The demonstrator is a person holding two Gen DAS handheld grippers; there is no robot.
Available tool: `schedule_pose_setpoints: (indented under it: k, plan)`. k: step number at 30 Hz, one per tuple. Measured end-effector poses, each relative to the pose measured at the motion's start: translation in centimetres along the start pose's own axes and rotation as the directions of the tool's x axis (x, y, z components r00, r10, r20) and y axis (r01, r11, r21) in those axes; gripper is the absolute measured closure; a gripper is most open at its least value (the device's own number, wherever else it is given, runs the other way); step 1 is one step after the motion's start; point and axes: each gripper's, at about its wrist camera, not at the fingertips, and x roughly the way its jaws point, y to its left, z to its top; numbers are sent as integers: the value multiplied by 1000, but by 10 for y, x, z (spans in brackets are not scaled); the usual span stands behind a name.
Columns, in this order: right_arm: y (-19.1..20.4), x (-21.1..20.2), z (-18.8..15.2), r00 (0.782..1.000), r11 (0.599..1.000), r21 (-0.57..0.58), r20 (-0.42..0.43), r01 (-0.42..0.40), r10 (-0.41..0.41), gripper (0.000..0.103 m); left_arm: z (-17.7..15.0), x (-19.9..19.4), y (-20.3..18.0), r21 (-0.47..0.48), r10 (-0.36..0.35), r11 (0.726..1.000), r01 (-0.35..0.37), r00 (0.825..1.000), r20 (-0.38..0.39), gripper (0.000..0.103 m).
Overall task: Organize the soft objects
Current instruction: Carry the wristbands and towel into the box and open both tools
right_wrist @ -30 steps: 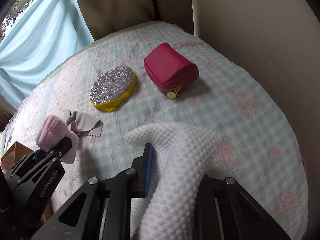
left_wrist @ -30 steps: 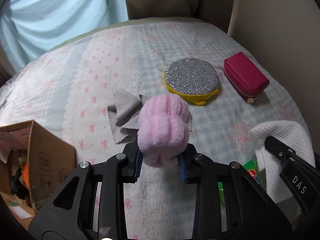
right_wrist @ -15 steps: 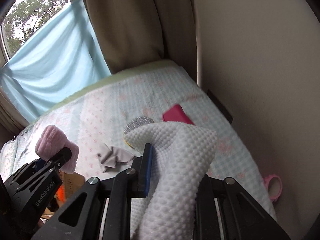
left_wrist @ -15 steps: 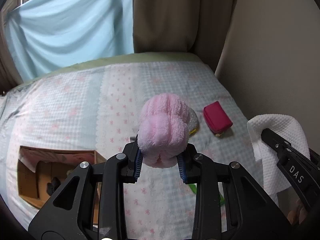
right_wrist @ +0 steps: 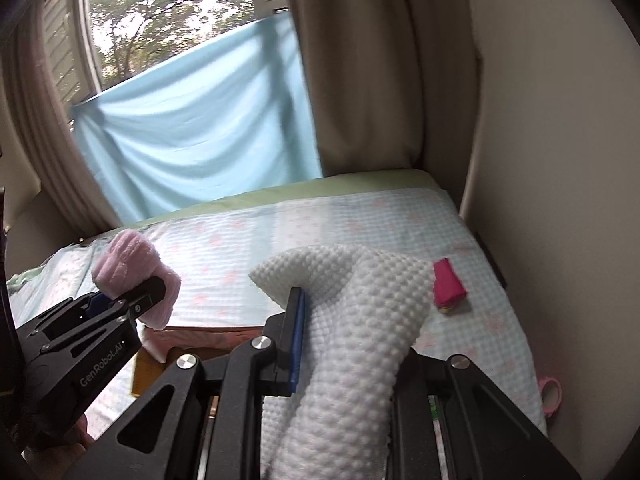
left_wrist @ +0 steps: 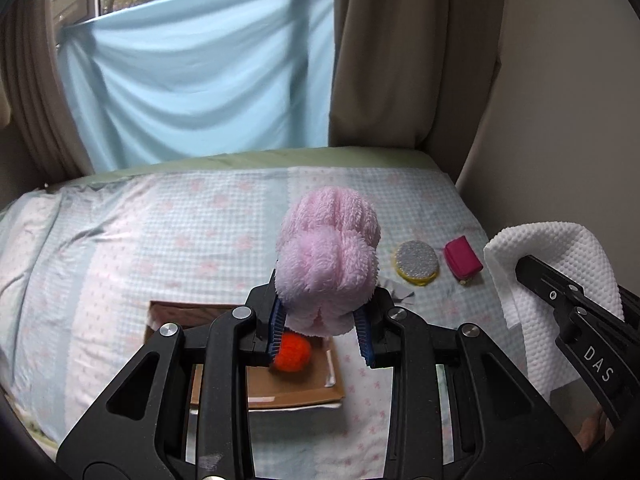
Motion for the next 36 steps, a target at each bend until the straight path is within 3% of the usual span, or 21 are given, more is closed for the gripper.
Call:
schedule_pose_setpoints:
  k: [11, 18, 23, 36]
  plan:
    - [119, 24, -26, 993, 987, -122, -63, -108, 101, 86, -26, -17, 114, -15, 81, 997, -82, 996, -49, 76]
    - [158, 73, -50, 970, 977, -140, -205, -161, 130, 86, -51, 17, 164, 9, 67, 998, -67, 985, -161, 76]
    - [176, 124, -63, 931, 975, -118, -337, -189, 140, 86, -70, 62, 189, 48, 62, 998, -51, 960, -271, 76]
    - [192, 244, -74, 802, 986, -9, -584, -165, 128, 86, -91, 168, 225, 31, 28, 999, -14, 868, -496, 76]
